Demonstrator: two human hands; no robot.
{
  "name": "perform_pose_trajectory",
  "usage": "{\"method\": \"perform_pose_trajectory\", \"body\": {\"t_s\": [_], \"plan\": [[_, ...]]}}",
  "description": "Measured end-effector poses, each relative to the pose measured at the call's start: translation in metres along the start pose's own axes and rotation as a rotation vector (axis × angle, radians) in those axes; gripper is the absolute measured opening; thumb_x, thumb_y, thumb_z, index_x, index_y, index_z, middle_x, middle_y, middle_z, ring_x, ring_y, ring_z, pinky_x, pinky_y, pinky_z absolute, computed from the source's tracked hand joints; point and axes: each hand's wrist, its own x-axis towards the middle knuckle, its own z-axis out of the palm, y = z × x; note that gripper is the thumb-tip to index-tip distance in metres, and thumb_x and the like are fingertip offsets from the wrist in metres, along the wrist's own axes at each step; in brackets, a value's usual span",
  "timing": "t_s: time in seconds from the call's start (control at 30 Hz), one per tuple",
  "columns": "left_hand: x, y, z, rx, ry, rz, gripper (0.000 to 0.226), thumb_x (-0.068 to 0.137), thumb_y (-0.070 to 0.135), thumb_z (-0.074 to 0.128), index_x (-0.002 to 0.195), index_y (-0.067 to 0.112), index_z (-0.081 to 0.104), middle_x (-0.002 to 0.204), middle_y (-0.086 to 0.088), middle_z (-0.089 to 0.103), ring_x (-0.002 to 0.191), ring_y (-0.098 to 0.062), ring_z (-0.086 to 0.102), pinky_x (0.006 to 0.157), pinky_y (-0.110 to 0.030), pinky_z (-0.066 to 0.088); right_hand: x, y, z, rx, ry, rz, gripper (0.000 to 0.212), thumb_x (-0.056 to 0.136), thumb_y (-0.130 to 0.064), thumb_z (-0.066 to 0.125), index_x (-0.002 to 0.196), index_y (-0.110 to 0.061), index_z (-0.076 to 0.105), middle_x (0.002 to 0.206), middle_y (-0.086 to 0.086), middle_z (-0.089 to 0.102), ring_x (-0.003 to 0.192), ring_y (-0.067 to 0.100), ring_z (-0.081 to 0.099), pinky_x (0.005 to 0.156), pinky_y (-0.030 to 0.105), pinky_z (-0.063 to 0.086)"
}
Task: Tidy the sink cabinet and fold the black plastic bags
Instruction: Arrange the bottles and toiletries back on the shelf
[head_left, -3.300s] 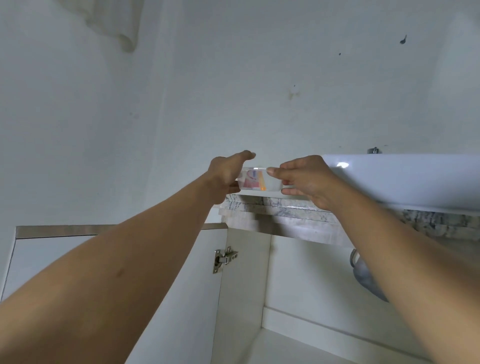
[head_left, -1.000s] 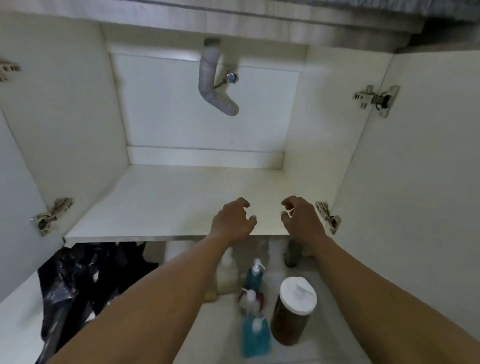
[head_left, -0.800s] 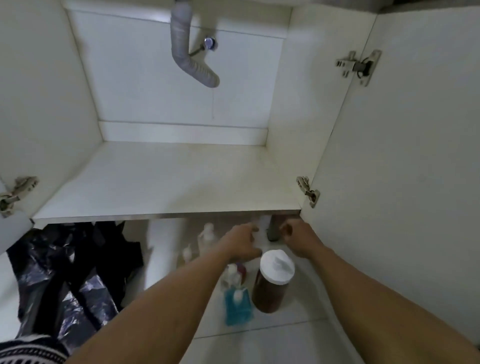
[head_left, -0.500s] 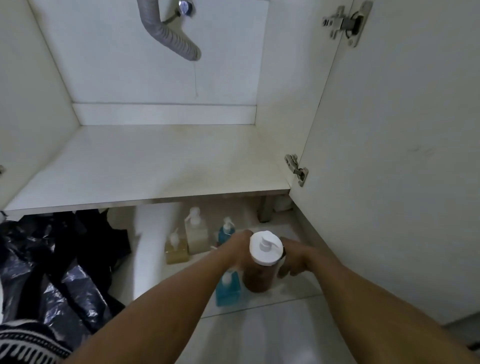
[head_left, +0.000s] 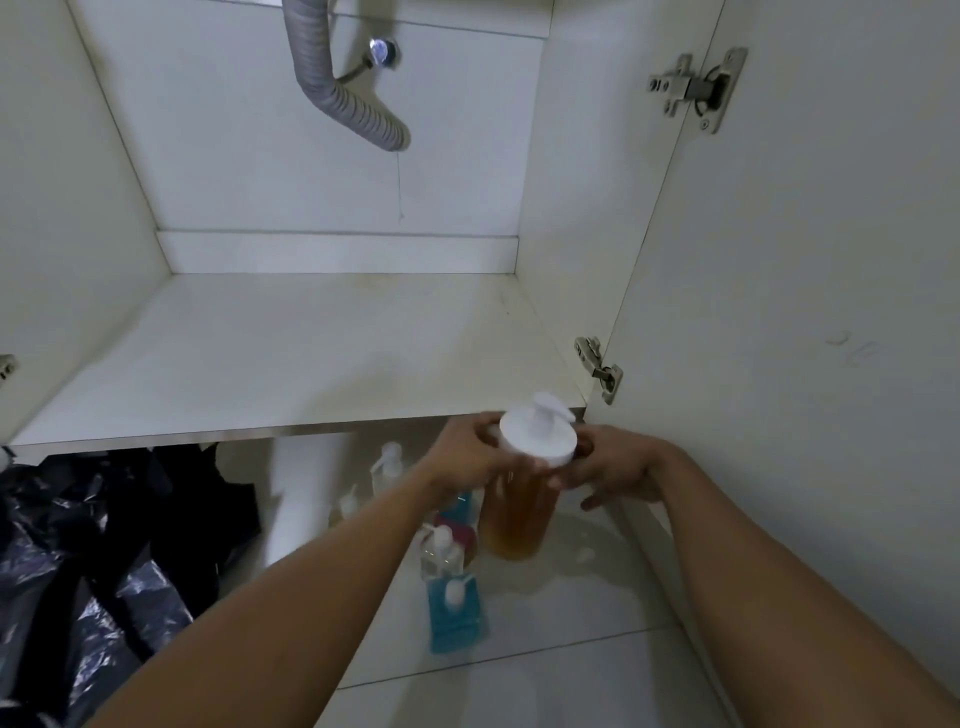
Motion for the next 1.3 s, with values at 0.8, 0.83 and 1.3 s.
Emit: {"method": "perform_pose_trajectory", "body": {"t_s": [0.8, 0.83, 1.3], "plan": [[0.191, 0.090, -0.101, 0.114, 0.433, 0.387, 0.066, 0.080, 0.064, 0.069, 0.132, 0.024, 0.062, 0.118, 0.003, 0.070, 0.102, -0.020, 0.069, 0.088, -0.043, 0.060, 0.165, -0.141, -0.074, 0.191, 0.657, -0.485, 0.081, 0.062, -0.035, 0.092, 0.129, -0.020, 0.050, 0.109, -0.008, 0.059, 0.103, 0.020, 0.060, 0.070, 0.039, 0.059], [0.204, 0.082, -0.101, 0.140, 0.417, 0.390, 0.063, 0.085, 0.064, 0.065, 0.134, 0.025, 0.060, 0.120, 0.002, 0.070, 0.105, -0.020, 0.068, 0.091, -0.044, 0.059, 0.178, -0.138, -0.076, 0.213, 0.692, -0.487, 0.085, 0.057, -0.037, 0.093, 0.129, -0.019, 0.051, 0.112, -0.007, 0.061, 0.103, 0.020, 0.062, 0.077, 0.044, 0.060], [0.300, -0.059, -0.120, 0.958, 0.472, -0.089, 0.079, 0.095, 0.075, 0.021, 0.158, 0.028, 0.019, 0.168, -0.003, 0.014, 0.155, -0.030, 0.002, 0.119, -0.065, -0.002, 0.276, -0.122, -0.106, 0.145, 1.000, -0.387, 0.096, 0.058, -0.046, 0.092, 0.135, -0.013, 0.045, 0.121, -0.004, 0.057, 0.105, 0.011, 0.056, 0.084, 0.027, 0.049]]}}
